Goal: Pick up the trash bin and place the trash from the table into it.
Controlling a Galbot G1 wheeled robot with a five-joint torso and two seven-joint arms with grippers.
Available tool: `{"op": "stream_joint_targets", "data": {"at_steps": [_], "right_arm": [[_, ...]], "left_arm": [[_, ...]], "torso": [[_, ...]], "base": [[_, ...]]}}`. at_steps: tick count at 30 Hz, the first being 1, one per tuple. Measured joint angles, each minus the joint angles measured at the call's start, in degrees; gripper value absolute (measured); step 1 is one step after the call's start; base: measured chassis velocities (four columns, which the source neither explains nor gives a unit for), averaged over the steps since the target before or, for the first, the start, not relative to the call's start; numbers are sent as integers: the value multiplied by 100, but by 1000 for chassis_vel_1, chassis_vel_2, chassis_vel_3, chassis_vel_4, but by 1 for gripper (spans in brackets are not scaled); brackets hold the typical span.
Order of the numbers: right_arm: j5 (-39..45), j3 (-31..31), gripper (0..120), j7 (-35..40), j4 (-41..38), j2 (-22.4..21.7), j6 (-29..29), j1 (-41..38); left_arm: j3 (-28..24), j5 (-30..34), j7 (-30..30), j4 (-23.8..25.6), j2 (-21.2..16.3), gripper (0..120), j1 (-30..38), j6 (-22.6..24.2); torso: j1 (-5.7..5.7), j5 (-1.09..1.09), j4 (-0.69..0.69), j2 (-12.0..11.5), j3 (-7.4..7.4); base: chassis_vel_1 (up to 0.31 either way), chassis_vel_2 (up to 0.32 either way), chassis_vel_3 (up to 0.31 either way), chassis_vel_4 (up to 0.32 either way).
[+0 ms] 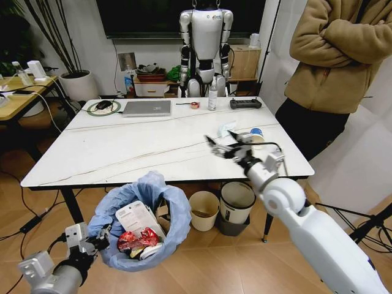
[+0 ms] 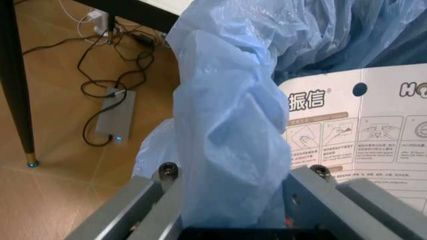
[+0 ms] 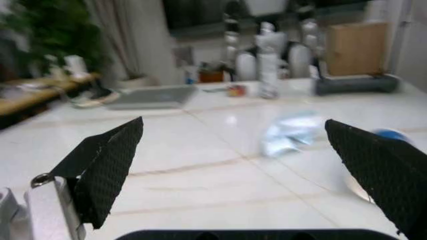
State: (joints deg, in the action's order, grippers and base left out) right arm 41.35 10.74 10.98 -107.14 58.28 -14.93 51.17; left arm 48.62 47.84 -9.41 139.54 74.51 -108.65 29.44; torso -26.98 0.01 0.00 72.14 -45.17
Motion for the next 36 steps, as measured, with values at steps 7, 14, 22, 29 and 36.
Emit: {"op": "stream_joint_targets", "data": {"at_steps": [7,14,22,29,36], "right_arm": [[-156,655,100,212,198,-4,-521,302],[-338,872,100,-236,801,13,-556,122],[-473,673,100,-529,1601,88,-454,-391],[-628,524,100,-636,2213,155,-335,-758],[-809,349,100,-767,2785,296,-228,-1214]], "left_arm": [[-40,-11,14,-38,-52,0,17,-7],[-18,-6,22,-27,-82,0,8,-14],[18,-25,27,32,5,0,-37,-25],[33,-77,36,56,79,0,-73,-34],[84,-85,37,102,148,0,-112,-36]], "torso": [[0,1,0,0,0],[0,0,0,0,0],[0,-1,1,1,0],[0,-1,0,1,0],[0,-1,1,1,0]], "base": [[0,0,0,0],[0,0,0,0],[0,0,0,0],[0,0,0,0],[0,0,0,0]]}}
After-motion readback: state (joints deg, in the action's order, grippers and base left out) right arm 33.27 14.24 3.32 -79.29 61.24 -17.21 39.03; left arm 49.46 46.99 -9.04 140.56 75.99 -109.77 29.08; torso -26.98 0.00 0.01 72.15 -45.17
